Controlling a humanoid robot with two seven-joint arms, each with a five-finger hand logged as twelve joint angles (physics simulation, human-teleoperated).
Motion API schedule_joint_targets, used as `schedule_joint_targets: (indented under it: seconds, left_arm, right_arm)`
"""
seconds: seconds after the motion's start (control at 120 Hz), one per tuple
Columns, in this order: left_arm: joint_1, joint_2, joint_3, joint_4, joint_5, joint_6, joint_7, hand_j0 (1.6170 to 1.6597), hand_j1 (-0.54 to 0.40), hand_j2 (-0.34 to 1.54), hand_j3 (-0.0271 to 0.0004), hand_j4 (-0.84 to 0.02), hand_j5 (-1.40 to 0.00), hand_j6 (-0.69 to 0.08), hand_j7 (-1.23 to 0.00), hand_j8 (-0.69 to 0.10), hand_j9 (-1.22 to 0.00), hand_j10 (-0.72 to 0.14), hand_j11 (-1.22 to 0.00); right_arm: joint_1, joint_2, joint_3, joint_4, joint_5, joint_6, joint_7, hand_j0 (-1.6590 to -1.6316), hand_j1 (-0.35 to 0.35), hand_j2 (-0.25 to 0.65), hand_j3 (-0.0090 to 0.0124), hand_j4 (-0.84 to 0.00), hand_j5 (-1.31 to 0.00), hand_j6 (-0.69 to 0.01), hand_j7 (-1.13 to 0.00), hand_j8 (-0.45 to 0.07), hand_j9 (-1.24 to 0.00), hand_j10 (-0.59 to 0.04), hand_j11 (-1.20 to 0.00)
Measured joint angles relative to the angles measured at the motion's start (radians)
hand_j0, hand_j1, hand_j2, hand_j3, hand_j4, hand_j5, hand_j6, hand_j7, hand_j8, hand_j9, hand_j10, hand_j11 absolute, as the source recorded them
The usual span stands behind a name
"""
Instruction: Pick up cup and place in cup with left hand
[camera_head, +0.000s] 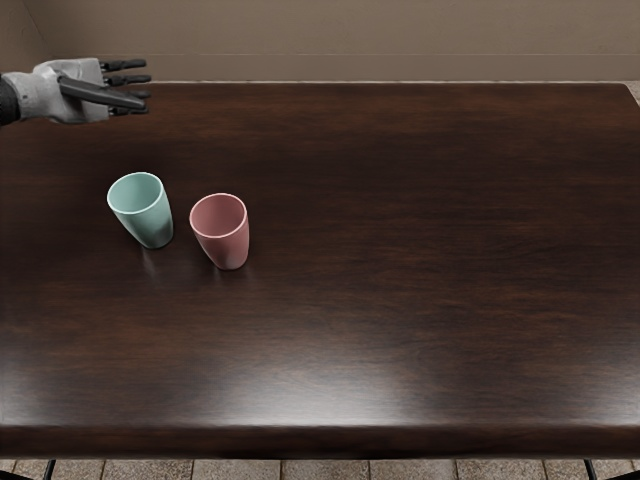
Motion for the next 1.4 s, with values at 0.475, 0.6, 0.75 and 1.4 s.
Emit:
schedule_joint_targets:
  seconds: [0.475, 0.6, 0.75, 1.4]
  left_arm:
    - [-0.181, -0.088, 0.101, -0.095, 0.364, 0.0, 0.001, 1.6581, 0.325, 0.0, 0.0, -0.02, -0.03, -0.019, -0.03, -0.019, -0.03, -0.019, -0.03]
    - [-0.22, -0.07, 0.144, -0.335, 0.527, 0.01, -0.003, 1.6581, 0.306, 0.01, 0.0, -0.036, -0.05, -0.036, -0.05, -0.035, -0.05, -0.035, -0.05]
    - [-0.294, -0.018, 0.303, -0.694, 0.689, 0.307, -0.005, 1.6581, 0.286, 0.01, 0.0, -0.054, -0.07, -0.054, -0.07, -0.054, -0.07, -0.053, -0.07]
    - [-0.381, 0.075, 0.651, -1.188, 0.945, 0.789, -0.007, 1.6581, 0.17, 0.03, 0.0, -0.151, -0.19, -0.152, -0.19, -0.152, -0.19, -0.151, -0.19]
  right_arm:
    - [-0.001, 0.0, 0.002, -0.027, -0.003, -0.001, 0.0, -1.6581, -0.335, -0.003, 0.0, -0.011, -0.01, -0.011, -0.01, -0.011, -0.01, -0.011, -0.01]
    - [-0.001, 0.0, 0.002, -0.027, -0.003, -0.001, 0.0, -1.6581, -0.335, -0.002, 0.0, -0.011, -0.01, -0.011, -0.01, -0.011, -0.01, -0.011, -0.01]
    - [-0.001, 0.0, 0.002, -0.027, -0.003, -0.001, 0.0, -1.6581, -0.335, -0.002, 0.0, -0.011, -0.01, -0.011, -0.01, -0.011, -0.01, -0.011, -0.01]
    - [-0.001, 0.0, 0.002, -0.027, -0.003, -0.001, 0.0, -1.6581, -0.335, -0.002, 0.0, -0.011, -0.01, -0.011, -0.01, -0.011, -0.01, -0.011, -0.01]
